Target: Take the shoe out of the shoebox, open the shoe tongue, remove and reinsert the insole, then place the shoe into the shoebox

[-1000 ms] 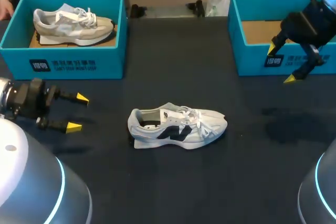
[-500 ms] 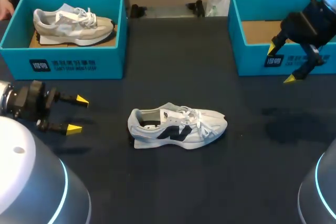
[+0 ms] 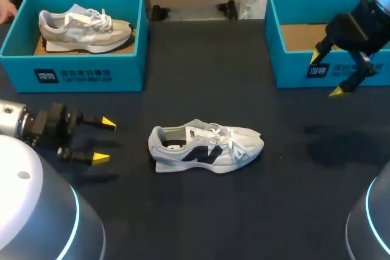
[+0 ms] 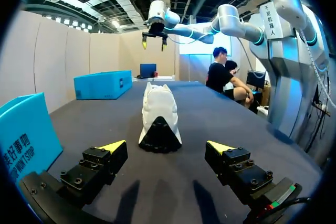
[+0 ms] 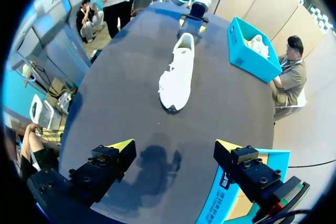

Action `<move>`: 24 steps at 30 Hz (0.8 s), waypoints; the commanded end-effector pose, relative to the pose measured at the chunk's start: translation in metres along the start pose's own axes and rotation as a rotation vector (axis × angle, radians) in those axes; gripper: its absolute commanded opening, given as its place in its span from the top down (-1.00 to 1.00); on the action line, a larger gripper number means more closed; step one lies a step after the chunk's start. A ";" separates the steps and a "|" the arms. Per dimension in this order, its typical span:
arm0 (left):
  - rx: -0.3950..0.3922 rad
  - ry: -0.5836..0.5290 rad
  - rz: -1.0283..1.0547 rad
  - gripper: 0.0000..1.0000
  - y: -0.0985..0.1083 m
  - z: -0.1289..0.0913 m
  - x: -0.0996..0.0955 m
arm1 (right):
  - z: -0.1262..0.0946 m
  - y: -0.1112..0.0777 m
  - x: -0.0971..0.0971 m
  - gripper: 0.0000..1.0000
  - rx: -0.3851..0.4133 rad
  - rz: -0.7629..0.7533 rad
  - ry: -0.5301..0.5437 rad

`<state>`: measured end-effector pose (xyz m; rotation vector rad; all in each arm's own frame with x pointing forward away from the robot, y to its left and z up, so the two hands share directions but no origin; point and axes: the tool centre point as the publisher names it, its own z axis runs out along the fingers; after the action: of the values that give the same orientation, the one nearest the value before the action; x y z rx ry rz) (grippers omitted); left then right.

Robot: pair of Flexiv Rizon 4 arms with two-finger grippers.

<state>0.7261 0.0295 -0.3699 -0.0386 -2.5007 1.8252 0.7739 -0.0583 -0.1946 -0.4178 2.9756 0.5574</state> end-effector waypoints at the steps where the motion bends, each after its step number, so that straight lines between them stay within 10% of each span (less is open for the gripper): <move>1: -0.001 -0.005 0.001 -1.00 0.005 0.012 0.002 | 0.001 0.000 -0.002 -1.00 0.001 0.000 0.003; 24: -0.035 0.026 -0.036 -1.00 0.006 0.028 0.005 | 0.001 0.000 -0.002 -1.00 0.001 0.000 0.003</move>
<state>0.7211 0.0096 -0.3839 -0.0420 -2.4719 1.7600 0.7739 -0.0583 -0.1946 -0.4179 2.9756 0.5573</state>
